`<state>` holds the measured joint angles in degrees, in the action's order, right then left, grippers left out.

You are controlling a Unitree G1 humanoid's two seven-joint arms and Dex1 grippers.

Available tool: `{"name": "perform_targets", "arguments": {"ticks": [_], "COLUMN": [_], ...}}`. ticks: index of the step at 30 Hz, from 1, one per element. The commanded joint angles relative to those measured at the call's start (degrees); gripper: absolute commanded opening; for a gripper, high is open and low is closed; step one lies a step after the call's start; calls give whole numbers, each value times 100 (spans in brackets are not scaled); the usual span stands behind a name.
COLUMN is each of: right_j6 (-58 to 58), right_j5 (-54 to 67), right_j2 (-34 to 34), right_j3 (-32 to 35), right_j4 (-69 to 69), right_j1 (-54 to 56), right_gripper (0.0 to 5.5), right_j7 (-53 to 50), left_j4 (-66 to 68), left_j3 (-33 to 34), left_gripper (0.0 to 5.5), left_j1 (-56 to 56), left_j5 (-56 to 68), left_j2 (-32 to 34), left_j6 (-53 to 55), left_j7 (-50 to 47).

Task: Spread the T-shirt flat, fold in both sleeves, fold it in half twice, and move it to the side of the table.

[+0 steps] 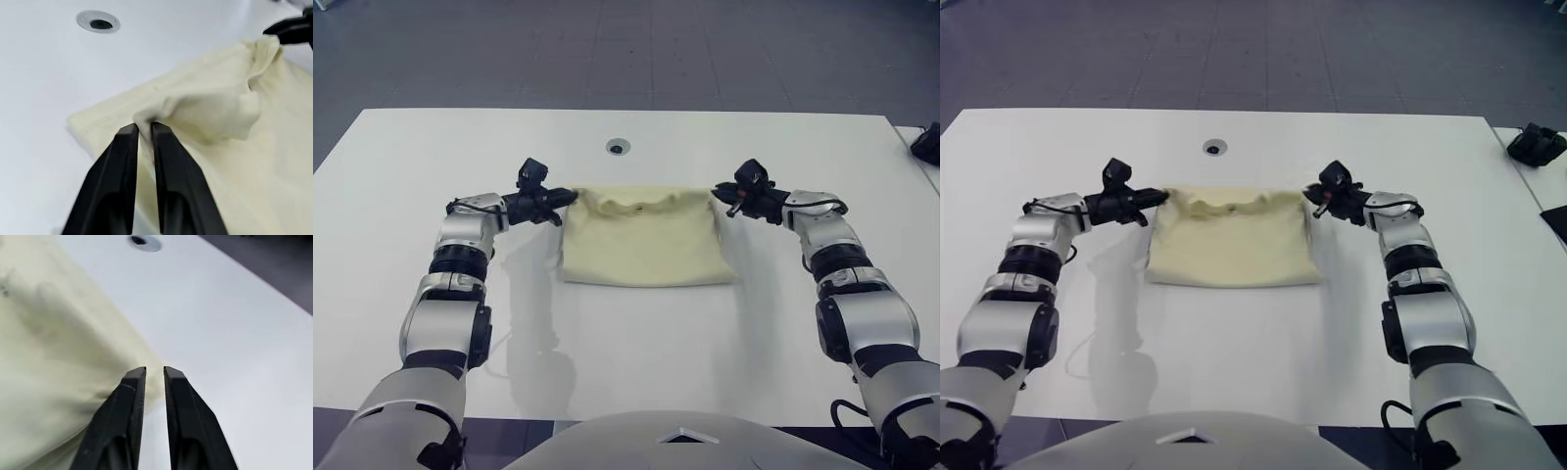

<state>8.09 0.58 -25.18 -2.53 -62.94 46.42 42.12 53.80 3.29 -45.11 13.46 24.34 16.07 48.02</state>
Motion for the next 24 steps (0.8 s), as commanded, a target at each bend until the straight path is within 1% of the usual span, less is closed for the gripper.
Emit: {"name": "perform_targets", "arguments": {"ticks": [1,3,6,8,11,15,19,24], "right_j6": [40,61,240,668,1127,1425,1650,1928], "right_j5": [232,240,1,-576,-1274,-1825,-2230,-2649], "right_j2": [109,135,97,-68,-139,-87,-111,-193], "right_j3": [324,293,-75,-514,-992,-1308,-1521,-1833], "right_j4": [344,770,1605,1845,1524,925,241,-282], "right_j1": [7,-221,-667,-807,-557,-34,392,538], "right_gripper": [141,173,222,258,303,364,426,507], "right_j7": [-310,-240,33,-60,-333,-714,-1057,-1255], "left_j4": [16,-357,-1502,-2700,-4307,-5523,-6074,-5932], "left_j3": [613,599,285,-215,-623,-958,-1421,-1918], "left_gripper": [131,165,216,254,300,364,430,514], "left_j1": [-386,-221,388,1124,2070,2761,3090,3053], "left_j5": [260,188,65,-156,-189,-393,-871,-1685], "left_j2": [84,166,266,485,902,1408,1831,1972], "left_j6": [95,89,254,273,472,512,341,-51], "left_j7": [-723,-790,-506,-138,355,707,903,743]}}
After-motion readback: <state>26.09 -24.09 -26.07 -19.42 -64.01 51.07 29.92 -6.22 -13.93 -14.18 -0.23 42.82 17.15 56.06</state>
